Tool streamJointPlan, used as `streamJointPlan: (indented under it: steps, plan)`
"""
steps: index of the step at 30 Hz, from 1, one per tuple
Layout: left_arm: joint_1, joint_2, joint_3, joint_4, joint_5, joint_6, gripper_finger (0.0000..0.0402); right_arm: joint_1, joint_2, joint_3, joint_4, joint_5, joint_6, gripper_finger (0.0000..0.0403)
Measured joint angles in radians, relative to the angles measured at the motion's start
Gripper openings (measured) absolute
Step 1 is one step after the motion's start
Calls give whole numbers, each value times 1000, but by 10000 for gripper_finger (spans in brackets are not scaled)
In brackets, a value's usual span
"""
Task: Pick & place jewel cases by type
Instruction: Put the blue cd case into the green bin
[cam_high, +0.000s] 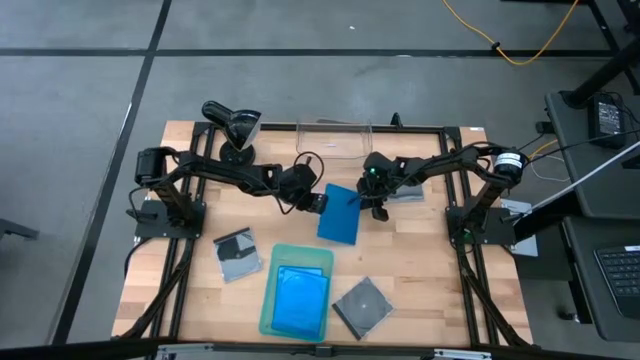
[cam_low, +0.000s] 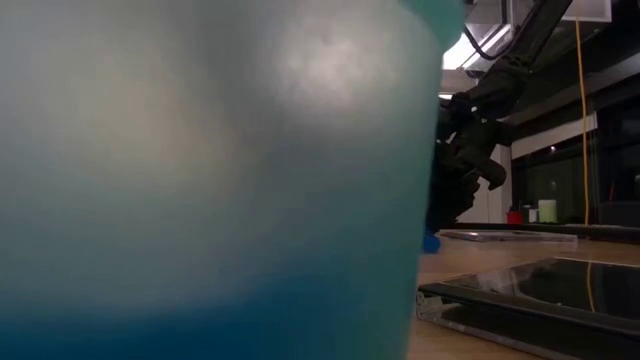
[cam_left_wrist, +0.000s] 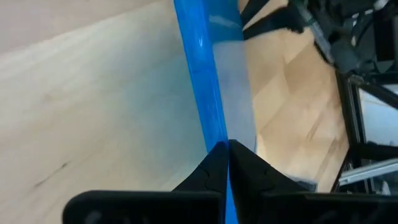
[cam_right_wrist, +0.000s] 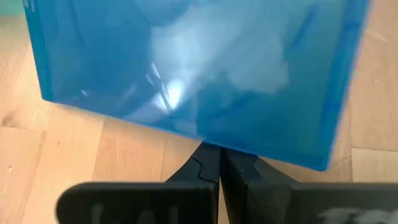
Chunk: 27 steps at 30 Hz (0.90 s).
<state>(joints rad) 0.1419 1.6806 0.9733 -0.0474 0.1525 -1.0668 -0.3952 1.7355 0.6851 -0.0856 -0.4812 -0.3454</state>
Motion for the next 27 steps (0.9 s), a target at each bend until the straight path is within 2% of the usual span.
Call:
streamJointPlan:
  steps: [27]
  plan:
    - [11,-86,-3,-46,-45,-11,1,-10,2,-5,14,-21,-42,6]
